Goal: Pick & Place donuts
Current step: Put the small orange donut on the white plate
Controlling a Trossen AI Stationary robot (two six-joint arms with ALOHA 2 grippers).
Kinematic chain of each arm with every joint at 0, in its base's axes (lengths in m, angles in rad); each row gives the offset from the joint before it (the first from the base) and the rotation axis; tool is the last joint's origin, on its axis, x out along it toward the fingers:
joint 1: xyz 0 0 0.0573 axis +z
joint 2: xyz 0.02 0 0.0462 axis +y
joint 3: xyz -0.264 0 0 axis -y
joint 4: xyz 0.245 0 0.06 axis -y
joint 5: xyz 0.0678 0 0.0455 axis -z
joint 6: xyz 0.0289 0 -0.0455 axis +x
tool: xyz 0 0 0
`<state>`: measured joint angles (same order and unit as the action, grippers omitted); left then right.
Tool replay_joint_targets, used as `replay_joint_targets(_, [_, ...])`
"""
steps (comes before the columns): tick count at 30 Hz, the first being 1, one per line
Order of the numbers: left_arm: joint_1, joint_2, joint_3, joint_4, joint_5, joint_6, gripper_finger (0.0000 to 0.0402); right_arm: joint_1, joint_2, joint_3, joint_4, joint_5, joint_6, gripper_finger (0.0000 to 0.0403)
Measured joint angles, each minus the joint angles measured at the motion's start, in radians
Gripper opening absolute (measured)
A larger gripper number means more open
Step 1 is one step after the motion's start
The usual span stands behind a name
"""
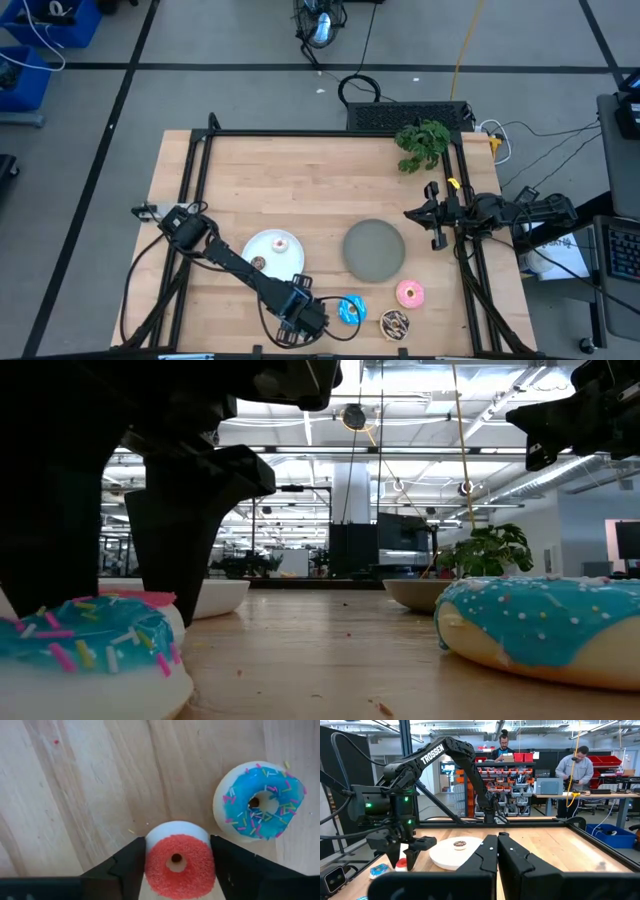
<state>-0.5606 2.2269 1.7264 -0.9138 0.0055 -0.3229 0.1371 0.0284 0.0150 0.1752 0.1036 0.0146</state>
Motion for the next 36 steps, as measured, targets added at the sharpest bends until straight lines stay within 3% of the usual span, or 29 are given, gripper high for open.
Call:
replay_joint_targets(10, [0.009, 0.000, 0.000, 0.000, 0.020, -0.038, 0.0161, 0.000, 0.000, 0.000, 0.000, 0.000, 0.000, 0.0000])
replay_joint_targets(17, [0.011, 0.000, 0.001, -0.014, 0.043, -0.042, 0.0155, 0.000, 0.000, 0.000, 0.000, 0.000, 0.000, 0.0000])
replay_joint_targets(30, [0.011, 0.000, 0.001, -0.024, 0.015, -0.072, 0.0289, 0.000, 0.000, 0.000, 0.000, 0.000, 0.000, 0.0000])
replay_joint_targets(36, [0.011, 0.000, 0.001, -0.024, 0.044, -0.099, 0.0318, 0.000, 0.000, 0.000, 0.000, 0.000, 0.000, 0.0000])
